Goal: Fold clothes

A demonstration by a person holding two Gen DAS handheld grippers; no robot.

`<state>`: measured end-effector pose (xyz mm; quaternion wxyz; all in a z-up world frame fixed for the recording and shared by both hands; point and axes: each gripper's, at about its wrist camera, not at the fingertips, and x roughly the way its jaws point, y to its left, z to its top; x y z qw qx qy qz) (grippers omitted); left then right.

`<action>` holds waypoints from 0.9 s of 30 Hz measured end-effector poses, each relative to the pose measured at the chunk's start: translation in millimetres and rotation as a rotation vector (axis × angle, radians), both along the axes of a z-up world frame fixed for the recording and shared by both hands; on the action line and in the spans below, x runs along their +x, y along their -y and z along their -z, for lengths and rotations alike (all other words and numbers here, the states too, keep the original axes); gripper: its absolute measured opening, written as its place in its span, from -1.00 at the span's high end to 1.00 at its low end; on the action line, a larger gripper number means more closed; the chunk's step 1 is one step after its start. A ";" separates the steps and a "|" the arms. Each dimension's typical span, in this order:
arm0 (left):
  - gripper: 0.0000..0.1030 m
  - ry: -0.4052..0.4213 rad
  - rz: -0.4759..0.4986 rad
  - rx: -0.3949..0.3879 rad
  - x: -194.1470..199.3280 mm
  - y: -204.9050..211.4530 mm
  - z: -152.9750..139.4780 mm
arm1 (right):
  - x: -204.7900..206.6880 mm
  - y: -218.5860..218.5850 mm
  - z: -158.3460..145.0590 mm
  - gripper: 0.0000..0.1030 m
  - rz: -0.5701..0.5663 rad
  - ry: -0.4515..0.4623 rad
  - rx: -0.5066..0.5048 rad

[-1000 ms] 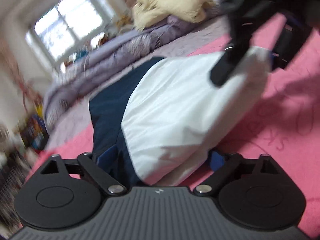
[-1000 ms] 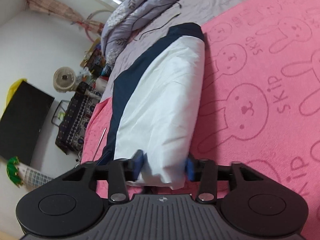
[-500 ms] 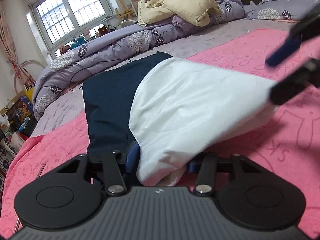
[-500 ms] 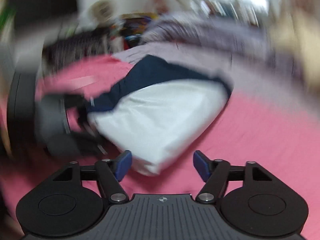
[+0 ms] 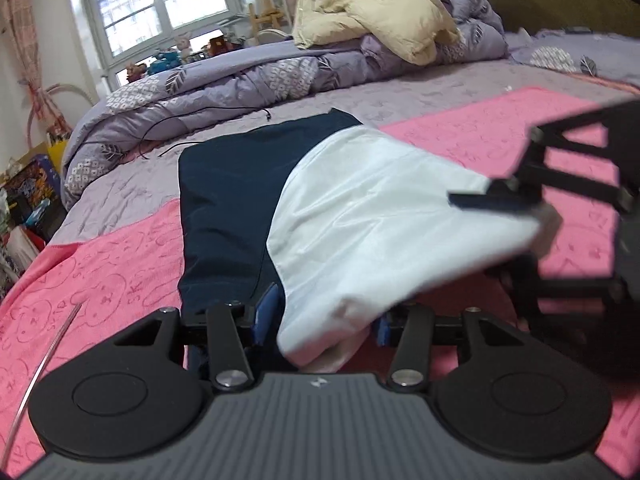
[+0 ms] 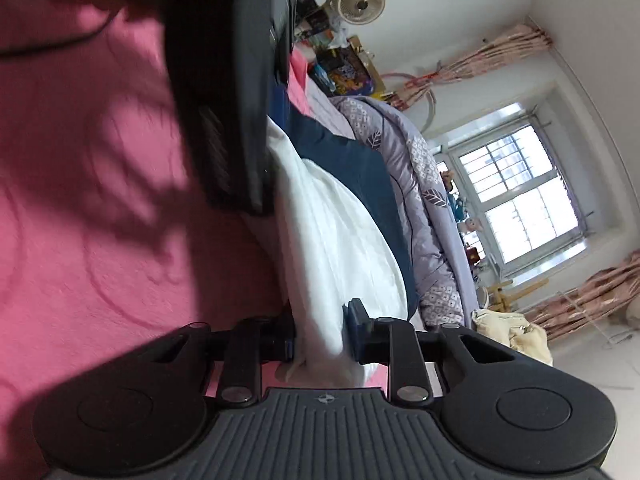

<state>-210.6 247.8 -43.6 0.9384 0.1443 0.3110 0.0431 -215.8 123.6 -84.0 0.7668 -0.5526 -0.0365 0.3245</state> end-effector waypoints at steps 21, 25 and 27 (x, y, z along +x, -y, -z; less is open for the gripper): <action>0.59 0.016 0.191 0.167 -76.5 111.2 -31.0 | -49.4 117.4 -77.2 0.75 0.006 0.002 -0.056; 0.45 -0.061 0.231 0.105 -105.7 131.2 -16.2 | -88.1 157.6 -65.3 0.72 0.016 -0.121 -0.111; 0.38 -0.095 0.236 0.106 -116.9 137.7 -8.0 | -99.9 169.8 -53.6 0.67 0.013 -0.203 -0.148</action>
